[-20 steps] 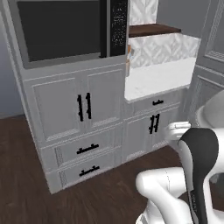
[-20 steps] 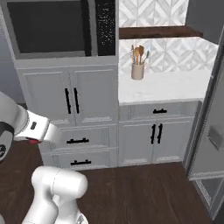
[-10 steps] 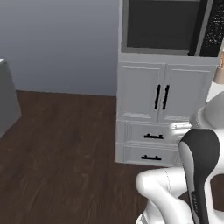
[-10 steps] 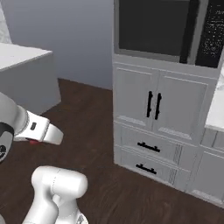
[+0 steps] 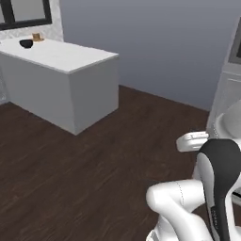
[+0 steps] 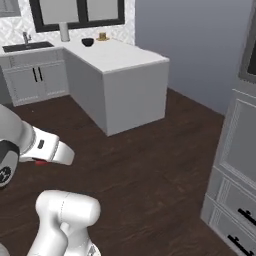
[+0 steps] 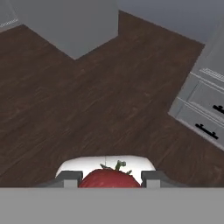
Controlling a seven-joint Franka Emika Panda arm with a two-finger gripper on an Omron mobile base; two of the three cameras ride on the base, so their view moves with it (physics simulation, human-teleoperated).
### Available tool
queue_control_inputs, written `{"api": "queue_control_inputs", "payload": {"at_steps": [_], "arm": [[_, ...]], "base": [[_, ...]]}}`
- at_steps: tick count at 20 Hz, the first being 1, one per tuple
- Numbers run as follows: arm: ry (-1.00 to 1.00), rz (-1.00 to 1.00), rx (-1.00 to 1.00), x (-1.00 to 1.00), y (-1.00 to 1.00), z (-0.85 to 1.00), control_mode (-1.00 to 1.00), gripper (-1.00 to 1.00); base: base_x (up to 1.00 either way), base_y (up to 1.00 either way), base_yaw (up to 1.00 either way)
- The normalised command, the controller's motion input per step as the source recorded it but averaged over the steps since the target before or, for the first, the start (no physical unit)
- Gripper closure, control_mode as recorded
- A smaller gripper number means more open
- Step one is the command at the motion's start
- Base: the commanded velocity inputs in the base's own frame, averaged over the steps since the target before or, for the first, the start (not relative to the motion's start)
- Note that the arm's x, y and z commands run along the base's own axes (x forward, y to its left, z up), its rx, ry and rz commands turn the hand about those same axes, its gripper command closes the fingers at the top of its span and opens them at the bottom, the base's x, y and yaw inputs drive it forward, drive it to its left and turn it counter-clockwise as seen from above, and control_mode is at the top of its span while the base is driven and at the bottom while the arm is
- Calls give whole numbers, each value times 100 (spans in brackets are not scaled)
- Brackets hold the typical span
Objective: Take the strawberry from the fridge and place it on top of the pancake, located on the dining counter.
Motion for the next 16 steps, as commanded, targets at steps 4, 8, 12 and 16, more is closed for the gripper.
{"api": "queue_control_inputs", "payload": {"at_steps": [4, 8, 12, 16], "arm": [[0, 0, 0, 0, 0, 0, 100, 100], [0, 0, 0, 0, 0, 0, 100, 100], [0, 0, 0, 0, 0, 0, 100, 100], [0, 0, 0, 0, 0, 0, 100, 100]], "base": [[90, 5, 62], [100, -12, 55], [100, -13, 54], [100, -15, 57]]}}
